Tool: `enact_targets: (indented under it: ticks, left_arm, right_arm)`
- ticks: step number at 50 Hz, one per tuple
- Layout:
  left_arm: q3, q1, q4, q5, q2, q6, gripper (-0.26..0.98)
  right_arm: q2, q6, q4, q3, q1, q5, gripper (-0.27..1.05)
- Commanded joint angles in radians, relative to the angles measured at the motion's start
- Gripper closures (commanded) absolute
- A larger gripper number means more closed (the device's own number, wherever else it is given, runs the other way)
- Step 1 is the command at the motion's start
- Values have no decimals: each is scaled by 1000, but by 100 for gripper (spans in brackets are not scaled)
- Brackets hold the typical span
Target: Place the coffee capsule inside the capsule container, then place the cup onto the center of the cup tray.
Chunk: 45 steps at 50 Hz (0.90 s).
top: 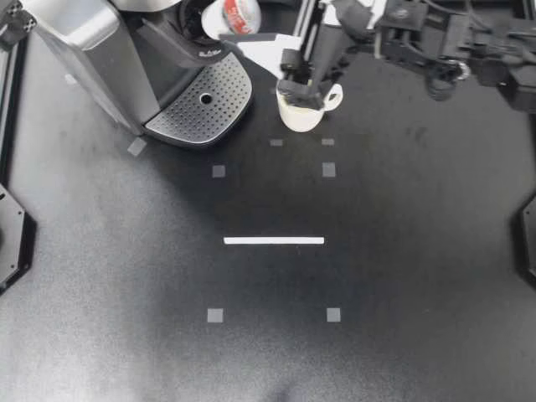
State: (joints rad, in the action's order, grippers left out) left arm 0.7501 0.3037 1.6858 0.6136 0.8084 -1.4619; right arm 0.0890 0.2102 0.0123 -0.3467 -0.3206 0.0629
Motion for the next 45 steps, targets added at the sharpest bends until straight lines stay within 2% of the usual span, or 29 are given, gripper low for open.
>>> enact_targets:
  ticks: [1,45]
  left_arm:
    - [-11,3,5,2,-2,2,59]
    - [-9,3,5,2,-2,6,59]
  right_arm:
    - [2,-2,-2,34,-14,6,23]
    - [-77,23,-6,94,-26,8,23]
